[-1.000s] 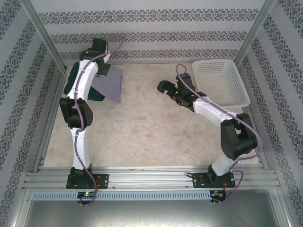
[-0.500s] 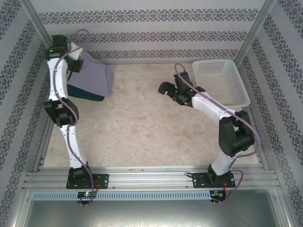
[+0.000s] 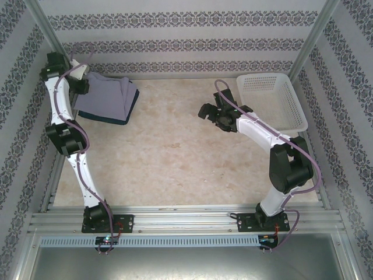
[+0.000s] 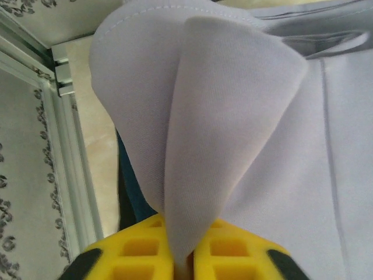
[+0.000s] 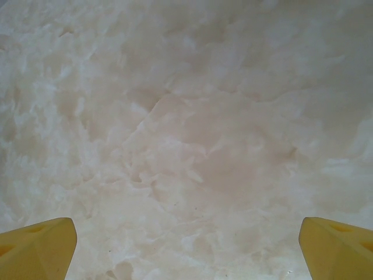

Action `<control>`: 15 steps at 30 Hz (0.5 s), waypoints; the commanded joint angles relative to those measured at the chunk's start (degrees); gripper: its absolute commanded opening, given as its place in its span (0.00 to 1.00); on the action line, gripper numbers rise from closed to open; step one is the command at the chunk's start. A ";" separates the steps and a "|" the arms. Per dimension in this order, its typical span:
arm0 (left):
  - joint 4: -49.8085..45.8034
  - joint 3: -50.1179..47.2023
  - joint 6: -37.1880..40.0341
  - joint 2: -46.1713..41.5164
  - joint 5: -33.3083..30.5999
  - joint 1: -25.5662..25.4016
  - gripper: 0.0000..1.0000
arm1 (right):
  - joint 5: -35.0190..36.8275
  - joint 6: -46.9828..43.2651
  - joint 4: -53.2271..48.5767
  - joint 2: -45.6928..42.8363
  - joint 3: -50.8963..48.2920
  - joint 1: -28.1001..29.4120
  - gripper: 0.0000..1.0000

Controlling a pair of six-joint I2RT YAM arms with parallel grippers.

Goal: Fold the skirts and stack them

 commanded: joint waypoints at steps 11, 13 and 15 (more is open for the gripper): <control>13.72 -4.33 -30.62 -11.96 -8.19 -0.35 1.00 | 22.97 -11.77 2.34 -14.29 -11.33 -0.26 0.98; 19.14 -14.52 -35.05 -19.28 -7.36 -1.00 1.00 | 24.82 -18.62 8.01 -18.00 -16.03 -0.76 0.98; 28.35 -28.26 -37.45 -28.09 -7.91 -2.30 1.00 | 25.66 -26.17 15.51 -21.28 -21.27 -0.99 0.98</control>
